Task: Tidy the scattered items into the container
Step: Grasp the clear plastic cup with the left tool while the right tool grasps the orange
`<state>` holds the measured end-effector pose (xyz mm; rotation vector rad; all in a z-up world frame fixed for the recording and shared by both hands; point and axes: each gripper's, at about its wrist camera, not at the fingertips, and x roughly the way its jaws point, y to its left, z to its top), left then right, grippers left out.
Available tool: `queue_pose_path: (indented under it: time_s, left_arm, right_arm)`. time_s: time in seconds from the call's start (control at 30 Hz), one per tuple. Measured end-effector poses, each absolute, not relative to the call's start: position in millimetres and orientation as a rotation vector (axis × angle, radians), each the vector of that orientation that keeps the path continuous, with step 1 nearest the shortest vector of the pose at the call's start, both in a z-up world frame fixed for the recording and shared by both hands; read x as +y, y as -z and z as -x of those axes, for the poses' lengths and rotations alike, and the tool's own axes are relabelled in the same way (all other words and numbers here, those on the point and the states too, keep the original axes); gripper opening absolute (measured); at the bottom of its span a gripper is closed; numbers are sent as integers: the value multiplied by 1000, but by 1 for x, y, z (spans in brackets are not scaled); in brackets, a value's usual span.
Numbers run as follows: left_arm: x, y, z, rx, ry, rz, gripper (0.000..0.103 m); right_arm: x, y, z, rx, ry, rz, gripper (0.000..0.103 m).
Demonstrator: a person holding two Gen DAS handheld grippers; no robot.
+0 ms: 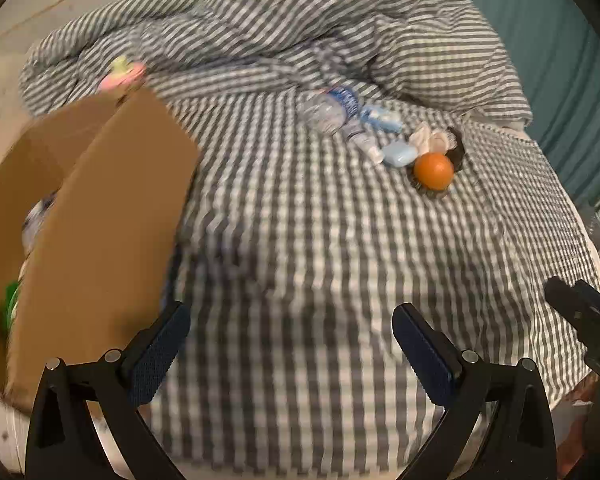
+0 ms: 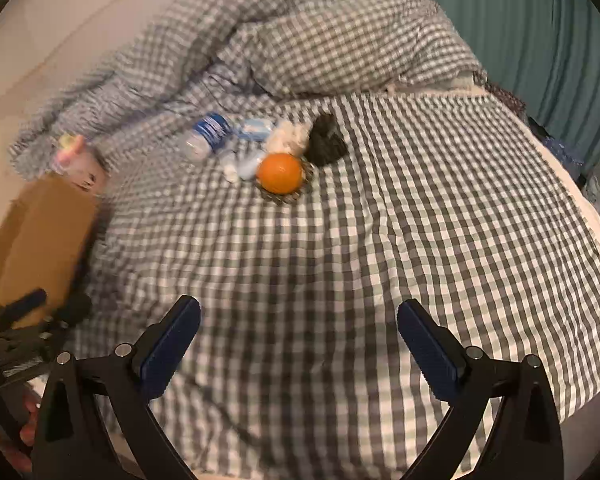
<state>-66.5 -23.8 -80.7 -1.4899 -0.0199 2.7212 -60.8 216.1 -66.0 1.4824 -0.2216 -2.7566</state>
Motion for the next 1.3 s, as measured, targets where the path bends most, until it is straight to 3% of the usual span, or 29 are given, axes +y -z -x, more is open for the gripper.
queue_pose_path:
  time_s: [0.17,0.37,0.57,1.0,1.07,1.23,1.27,1.3]
  left_arm:
    - [-1,90,112,26,-2669,1419,103]
    - [17,104,178,-1,-2643,1403,103]
    - [25,115,246,94,-2694,1374,103]
    - [27,158,336,56,-2630,1388,103]
    - [26,164,348,60,-2653,1384,103]
    - [22,185,375,26,-2624,1492,103]
    - [22,189,377,27,-2615,1512,100]
    - [22,191,377,21,-2608,1521,86]
  right_arm:
    - [226,83,100,-283,2703,-1488,99]
    - [210,90,158,-151,2697,-1449,99]
    - [196,119,213,-113,2659,-1508,99]
    - [187,162,259,-34,2657,-1608,98]
    - [187,166,259,-30,2654,-1613,95]
    - [185,169,259,-26,2643,-1621,64]
    - [185,169,259,-10,2650,-1627,62]
    - [184,169,258,1,2654,-1628,60]
